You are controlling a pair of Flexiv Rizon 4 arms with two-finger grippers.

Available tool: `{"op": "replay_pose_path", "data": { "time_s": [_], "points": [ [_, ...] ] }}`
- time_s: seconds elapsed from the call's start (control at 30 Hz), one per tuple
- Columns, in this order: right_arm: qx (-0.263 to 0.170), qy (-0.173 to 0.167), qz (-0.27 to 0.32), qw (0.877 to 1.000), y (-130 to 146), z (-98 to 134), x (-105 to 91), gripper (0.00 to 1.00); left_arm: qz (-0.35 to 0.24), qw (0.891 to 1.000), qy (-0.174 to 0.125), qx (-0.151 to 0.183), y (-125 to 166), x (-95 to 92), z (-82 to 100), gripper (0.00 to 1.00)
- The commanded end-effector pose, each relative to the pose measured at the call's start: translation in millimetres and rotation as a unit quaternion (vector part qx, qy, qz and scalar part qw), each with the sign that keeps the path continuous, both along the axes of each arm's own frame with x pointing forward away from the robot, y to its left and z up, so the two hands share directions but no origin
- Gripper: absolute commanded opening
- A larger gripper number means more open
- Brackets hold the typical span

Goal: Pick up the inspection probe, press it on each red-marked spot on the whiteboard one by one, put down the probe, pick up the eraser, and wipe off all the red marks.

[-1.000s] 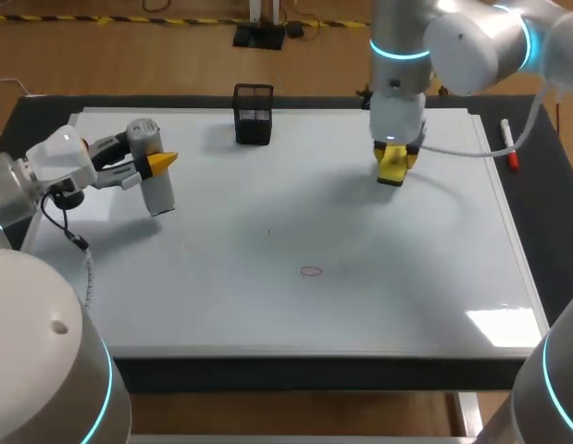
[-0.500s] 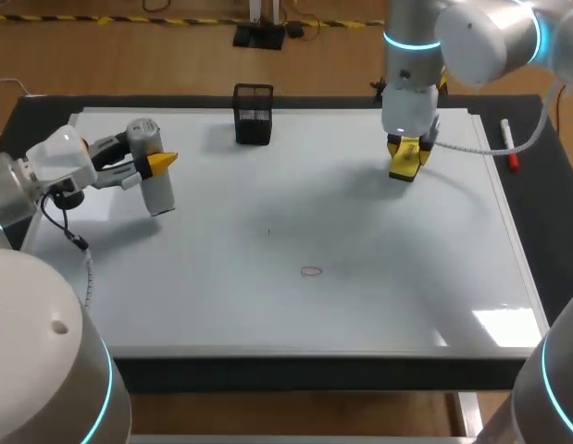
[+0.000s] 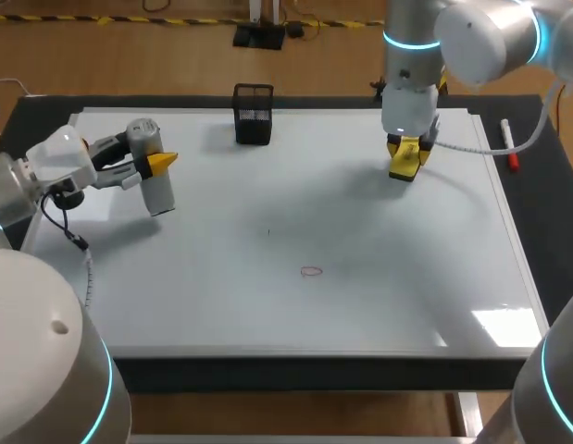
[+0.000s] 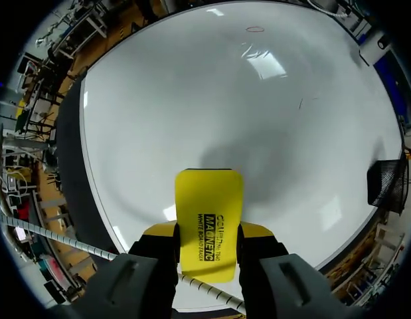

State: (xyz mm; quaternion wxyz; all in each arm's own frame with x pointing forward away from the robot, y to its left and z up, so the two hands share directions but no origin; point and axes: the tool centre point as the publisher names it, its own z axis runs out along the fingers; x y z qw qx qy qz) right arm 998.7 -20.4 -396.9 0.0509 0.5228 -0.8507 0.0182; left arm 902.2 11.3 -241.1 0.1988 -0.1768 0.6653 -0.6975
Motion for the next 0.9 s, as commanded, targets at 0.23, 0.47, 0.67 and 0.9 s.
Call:
{"op": "replay_pose_path", "data": {
  "time_s": [0.23, 0.47, 0.67, 0.9],
  "points": [
    [-0.002, 0.000, 0.001, 1.000, -1, 1, 0.6, 0.00, 0.000, 1.000, 0.000, 0.000, 0, -0.2, 0.7, 0.00],
    [-0.002, 0.000, 0.001, 1.000, -1, 1, 0.6, 0.00, 0.000, 1.000, 0.000, 0.000, 0, -0.2, 0.7, 0.00],
    [-0.002, 0.000, 0.001, 1.000, -1, 1, 0.6, 0.00, -0.007, 1.000, -0.004, 0.004, -18, -18.2, 1.8, 0.00],
    [-0.002, 0.000, 0.001, 1.000, -1, 1, 0.6, 0.00, -0.043, 0.999, -0.010, 0.007, -55, -50.2, 1.7, 0.00]
  ]
}}
